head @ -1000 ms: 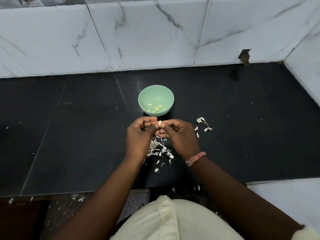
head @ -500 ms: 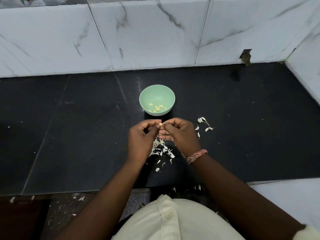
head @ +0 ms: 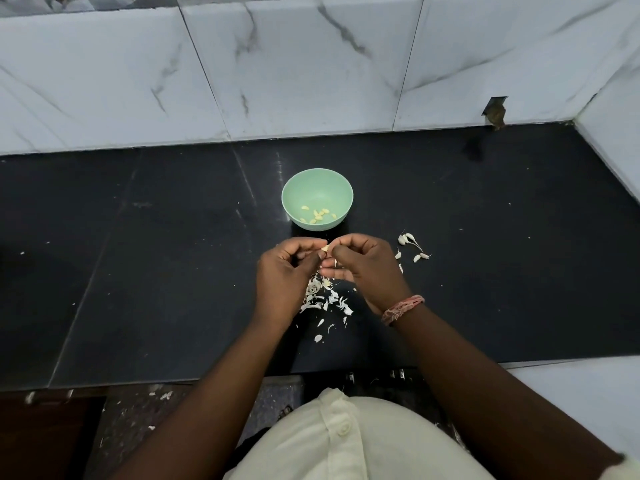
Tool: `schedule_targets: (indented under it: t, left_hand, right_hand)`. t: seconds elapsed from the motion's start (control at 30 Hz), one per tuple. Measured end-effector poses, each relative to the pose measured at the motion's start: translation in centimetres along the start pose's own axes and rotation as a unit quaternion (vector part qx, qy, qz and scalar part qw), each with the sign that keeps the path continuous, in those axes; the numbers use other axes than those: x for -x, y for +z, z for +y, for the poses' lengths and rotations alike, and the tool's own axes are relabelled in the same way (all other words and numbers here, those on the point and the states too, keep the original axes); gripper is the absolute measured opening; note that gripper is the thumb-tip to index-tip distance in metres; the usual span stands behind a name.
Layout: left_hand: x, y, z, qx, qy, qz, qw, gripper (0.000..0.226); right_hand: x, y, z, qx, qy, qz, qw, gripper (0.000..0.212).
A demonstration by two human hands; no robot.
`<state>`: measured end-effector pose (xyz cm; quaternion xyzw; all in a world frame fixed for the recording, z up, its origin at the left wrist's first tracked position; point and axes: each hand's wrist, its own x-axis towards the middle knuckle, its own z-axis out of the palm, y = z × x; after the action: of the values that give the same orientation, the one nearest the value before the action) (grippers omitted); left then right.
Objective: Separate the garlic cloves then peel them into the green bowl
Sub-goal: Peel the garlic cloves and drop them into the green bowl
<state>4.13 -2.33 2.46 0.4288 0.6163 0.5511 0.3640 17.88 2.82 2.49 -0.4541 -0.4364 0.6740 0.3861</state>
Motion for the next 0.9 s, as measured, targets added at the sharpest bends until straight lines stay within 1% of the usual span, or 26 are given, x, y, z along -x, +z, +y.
schedule_targets:
  t: [0.17, 0.23, 0.3, 0.33, 0.4, 0.43, 0.5, 0.53, 0.77, 0.9]
  left_hand:
    - [0.4, 0.4, 0.1, 0.051, -0.017, 0.007, 0.999, 0.019]
    - [0.3, 0.6, -0.2, 0.090, -0.043, 0.010, 0.995, 0.021]
    - [0.2, 0.9, -0.2, 0.135, -0.086, 0.012, 0.987, 0.020]
    - [0.2, 1.1, -0.2, 0.169, -0.117, 0.010, 0.979, 0.020]
    - [0.0, 1.2, 0.1, 0.251, -0.184, 0.002, 0.950, 0.020]
    - [0.0, 1.2, 0.2, 0.276, -0.211, 0.000, 0.938, 0.020]
    - [-0.2, 1.1, 0.4, 0.294, -0.241, 0.002, 0.925, 0.016]
    - [-0.2, 1.1, 0.4, 0.297, -0.246, 0.007, 0.922, 0.016]
    - [-0.4, 1.0, -0.1, 0.298, -0.262, 0.050, 0.916, 0.013]
    - [-0.5, 1.0, 0.0, 0.333, -0.271, 0.073, 0.900, 0.013]
  right_hand:
    - [-0.1, 0.4, -0.1, 0.062, -0.026, 0.019, 0.998, 0.012]
    - [0.1, 0.4, -0.3, 0.082, -0.044, 0.022, 0.995, 0.013]
    - [0.2, 0.3, -0.2, 0.110, -0.068, 0.019, 0.991, 0.012]
    - [0.3, 0.3, -0.2, 0.123, -0.079, 0.013, 0.989, 0.010]
    - [0.5, 0.3, -0.1, 0.147, -0.096, 0.003, 0.984, 0.007]
    - [0.5, 0.2, 0.0, 0.166, -0.105, 0.007, 0.980, 0.005]
    - [0.5, 0.3, 0.3, 0.206, -0.119, 0.027, 0.971, 0.003]
    - [0.4, 0.5, 0.5, 0.207, -0.116, 0.034, 0.971, 0.003]
    - [0.4, 1.3, 1.1, 0.115, -0.058, 0.058, 0.990, 0.009]
    - [0.4, 1.4, 1.2, 0.067, -0.029, 0.063, 0.995, 0.010]
